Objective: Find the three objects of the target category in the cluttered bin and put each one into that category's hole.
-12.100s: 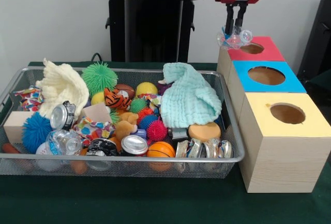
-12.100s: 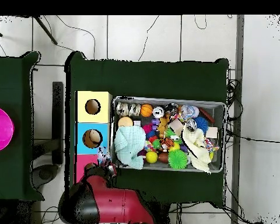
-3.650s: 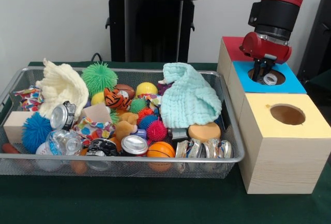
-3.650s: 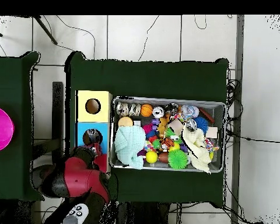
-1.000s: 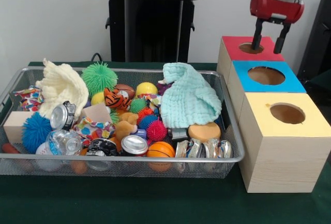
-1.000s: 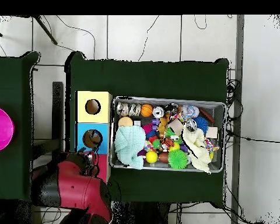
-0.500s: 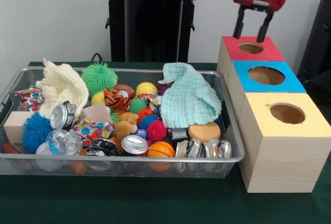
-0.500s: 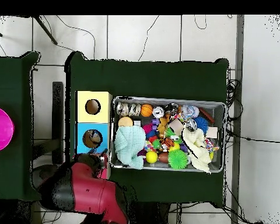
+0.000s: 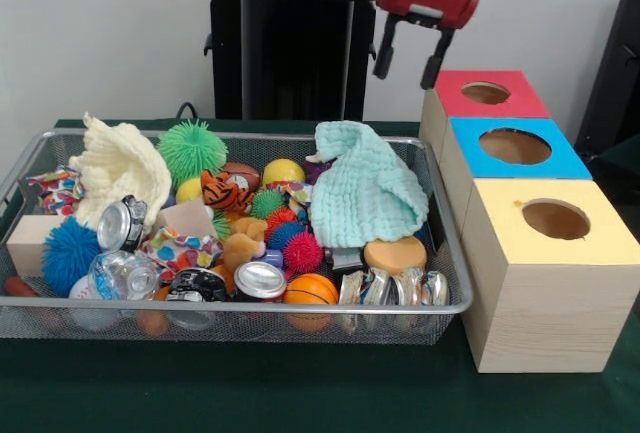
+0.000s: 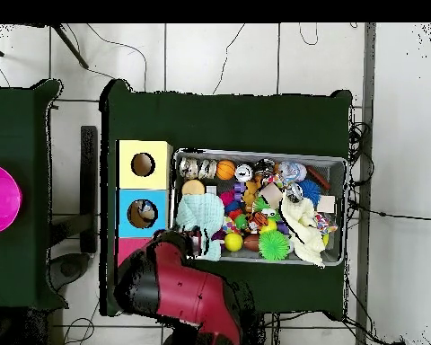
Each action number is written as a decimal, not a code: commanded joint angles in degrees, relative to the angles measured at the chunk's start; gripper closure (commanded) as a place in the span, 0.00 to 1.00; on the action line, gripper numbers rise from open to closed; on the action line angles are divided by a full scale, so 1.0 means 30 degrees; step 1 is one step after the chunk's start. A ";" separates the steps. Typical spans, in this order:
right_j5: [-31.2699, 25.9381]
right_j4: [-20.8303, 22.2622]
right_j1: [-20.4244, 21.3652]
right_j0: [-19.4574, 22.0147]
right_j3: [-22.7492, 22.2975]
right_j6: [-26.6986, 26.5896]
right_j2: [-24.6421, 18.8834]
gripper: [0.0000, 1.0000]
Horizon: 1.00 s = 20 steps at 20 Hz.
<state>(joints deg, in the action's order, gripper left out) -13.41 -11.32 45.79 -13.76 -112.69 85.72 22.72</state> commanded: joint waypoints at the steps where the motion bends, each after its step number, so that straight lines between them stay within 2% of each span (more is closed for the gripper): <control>1: 0.0346 0.1568 -0.0779 0.1249 0.0011 0.1736 -0.1830 0.00; 20: 0.1795 0.2944 -0.1580 0.2312 0.0088 0.2394 -0.2653 0.00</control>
<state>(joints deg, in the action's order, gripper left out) -10.91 -5.45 43.31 -9.13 -112.66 85.72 20.70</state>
